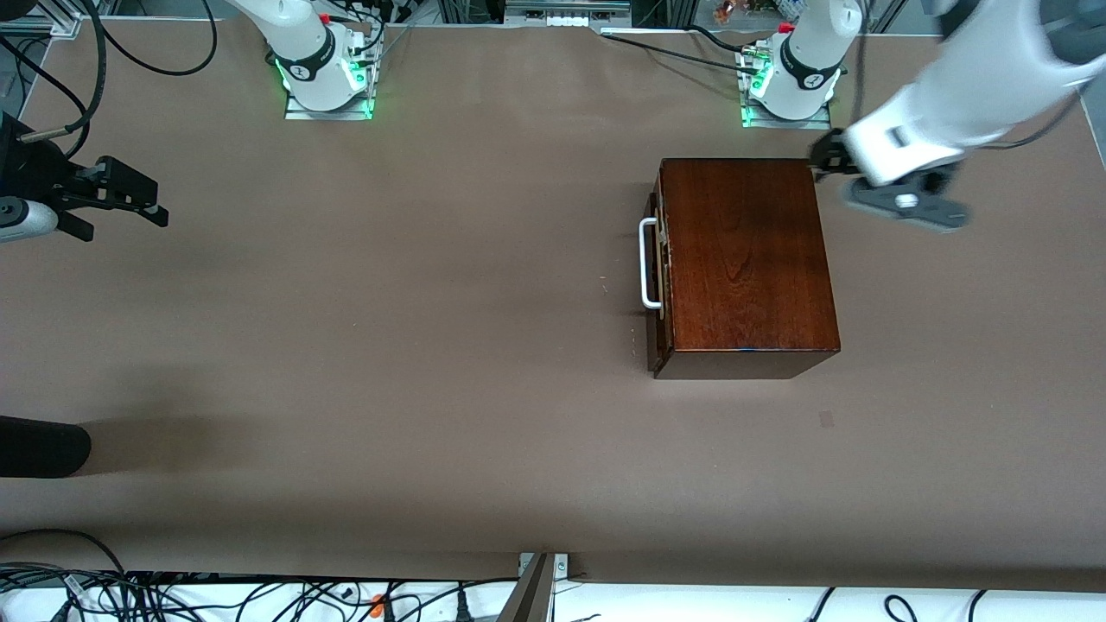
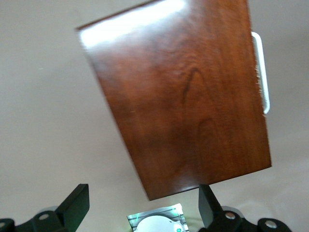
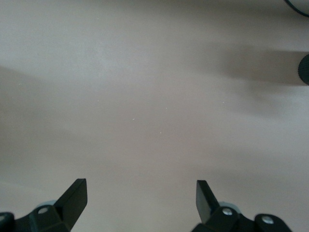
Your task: Open drawer, take yellow block, close drawer
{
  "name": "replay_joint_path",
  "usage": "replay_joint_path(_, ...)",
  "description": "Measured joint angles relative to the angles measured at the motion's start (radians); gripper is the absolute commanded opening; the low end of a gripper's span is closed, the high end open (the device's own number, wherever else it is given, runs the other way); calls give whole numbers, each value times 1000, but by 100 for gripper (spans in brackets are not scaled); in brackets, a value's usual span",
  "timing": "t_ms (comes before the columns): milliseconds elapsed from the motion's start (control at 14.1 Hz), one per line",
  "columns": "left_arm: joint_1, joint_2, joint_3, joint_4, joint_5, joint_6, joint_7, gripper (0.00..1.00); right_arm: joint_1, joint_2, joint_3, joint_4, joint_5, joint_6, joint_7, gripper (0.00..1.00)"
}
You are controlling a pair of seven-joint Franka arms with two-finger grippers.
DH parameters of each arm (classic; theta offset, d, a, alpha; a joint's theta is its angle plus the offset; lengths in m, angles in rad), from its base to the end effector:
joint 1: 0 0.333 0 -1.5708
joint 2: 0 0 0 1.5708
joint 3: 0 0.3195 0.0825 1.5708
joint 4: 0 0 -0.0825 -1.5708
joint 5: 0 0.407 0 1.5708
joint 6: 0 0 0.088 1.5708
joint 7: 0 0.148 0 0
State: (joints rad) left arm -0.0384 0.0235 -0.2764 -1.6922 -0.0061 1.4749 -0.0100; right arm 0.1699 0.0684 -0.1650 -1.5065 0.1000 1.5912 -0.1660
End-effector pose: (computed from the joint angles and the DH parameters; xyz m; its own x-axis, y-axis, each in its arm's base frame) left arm 0.5275 -0.1715 0.5091 0.9260 -0.2932 -0.2377 -0.2995 -0.9541 0.0101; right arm 0.6016 0.0206 0.5815 0.9853 0.1680 0.0316 0.1701 -0.9818 -0.0846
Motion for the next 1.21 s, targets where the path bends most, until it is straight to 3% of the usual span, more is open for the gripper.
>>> replay_joint_path(142, -15, 67, -86, 15, 2, 39, -131, 100, 0, 0, 0, 0, 0, 0, 0, 100)
replay_joint_path(284, -73, 157, -119, 69, 20, 71, -267, 100, 0, 0, 0, 0, 0, 0, 0, 100)
replay_joint_path(496, -202, 295, -122, 153, 102, 107, -457, 100, 0, 0, 0, 0, 0, 0, 0, 100)
replay_joint_path(709, -307, 393, -123, 176, 218, 187, -645, 100, 0, 0, 0, 0, 0, 0, 0, 100)
replay_joint_path(1205, -416, 522, -123, 180, 422, 228, -852, 100, 0, 0, 0, 0, 0, 0, 0, 100)
